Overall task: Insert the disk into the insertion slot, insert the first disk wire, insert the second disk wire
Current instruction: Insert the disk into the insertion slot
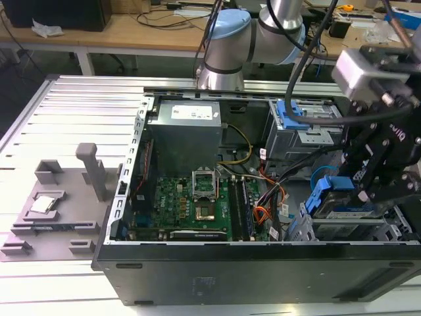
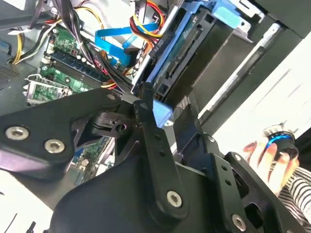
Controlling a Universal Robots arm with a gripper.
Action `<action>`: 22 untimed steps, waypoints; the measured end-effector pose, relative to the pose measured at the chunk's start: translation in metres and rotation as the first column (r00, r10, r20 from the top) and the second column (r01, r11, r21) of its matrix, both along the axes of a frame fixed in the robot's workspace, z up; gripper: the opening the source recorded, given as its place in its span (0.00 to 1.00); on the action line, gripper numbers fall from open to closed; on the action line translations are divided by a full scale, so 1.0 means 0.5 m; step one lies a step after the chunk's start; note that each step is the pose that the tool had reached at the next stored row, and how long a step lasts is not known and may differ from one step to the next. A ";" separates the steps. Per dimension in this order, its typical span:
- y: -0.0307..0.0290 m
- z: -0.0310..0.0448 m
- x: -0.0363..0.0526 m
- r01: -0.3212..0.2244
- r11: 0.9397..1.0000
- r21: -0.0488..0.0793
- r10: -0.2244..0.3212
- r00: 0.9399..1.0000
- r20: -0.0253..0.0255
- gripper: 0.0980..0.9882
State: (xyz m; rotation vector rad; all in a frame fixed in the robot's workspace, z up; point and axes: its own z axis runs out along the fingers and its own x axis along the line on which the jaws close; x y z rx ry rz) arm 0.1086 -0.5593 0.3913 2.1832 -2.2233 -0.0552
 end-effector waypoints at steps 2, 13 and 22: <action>0.000 0.012 0.000 0.000 1.000 0.000 0.000 1.000 0.000 0.38; 0.005 0.010 0.000 -0.002 1.000 0.005 0.002 1.000 0.000 0.02; 0.000 -0.012 0.020 -0.004 1.000 0.006 0.004 1.000 -0.017 0.01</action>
